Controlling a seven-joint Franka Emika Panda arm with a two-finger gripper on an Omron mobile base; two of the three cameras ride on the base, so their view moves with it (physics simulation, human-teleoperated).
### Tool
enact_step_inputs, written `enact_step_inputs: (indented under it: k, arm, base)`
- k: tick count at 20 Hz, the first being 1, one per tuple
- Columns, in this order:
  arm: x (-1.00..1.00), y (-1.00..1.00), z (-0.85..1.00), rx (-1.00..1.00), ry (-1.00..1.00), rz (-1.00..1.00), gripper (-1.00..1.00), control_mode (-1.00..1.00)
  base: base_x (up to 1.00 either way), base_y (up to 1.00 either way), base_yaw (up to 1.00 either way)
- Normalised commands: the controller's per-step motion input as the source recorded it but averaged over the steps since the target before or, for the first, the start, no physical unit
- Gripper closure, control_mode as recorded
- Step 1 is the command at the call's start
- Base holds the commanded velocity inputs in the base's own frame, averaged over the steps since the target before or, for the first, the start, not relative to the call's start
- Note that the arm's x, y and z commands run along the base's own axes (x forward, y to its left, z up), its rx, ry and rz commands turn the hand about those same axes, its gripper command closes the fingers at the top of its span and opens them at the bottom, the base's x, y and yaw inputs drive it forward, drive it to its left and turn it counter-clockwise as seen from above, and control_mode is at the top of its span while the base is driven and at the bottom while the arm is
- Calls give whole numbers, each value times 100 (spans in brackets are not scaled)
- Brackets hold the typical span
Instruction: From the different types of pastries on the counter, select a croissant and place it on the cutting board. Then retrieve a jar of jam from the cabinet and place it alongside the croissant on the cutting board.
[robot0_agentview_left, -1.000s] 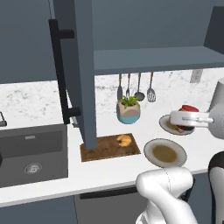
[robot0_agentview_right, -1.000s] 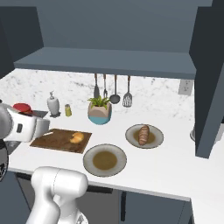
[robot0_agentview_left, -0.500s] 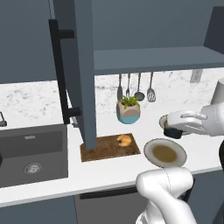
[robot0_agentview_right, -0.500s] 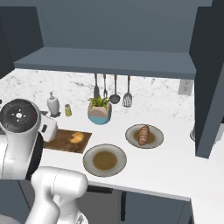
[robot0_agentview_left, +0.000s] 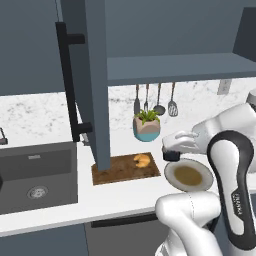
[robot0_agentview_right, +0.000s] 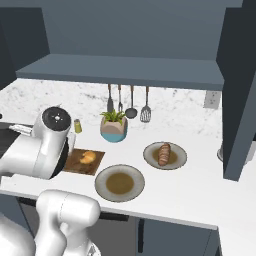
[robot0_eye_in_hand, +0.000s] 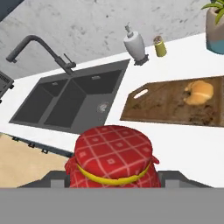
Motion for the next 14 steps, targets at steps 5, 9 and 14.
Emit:
enact_step_inputs:
  k: [5, 9, 14]
  arm:
    - [71, 42, -100, 0, -4, 9, 100, -100]
    - [80, 45, -100, 0, -1, 10, 100, -100]
    - [85, 30, -73, 0, -10, 10, 100, -100]
  base:
    - [0, 0, 0]
    - [0, 0, 0]
    - [0, 0, 0]
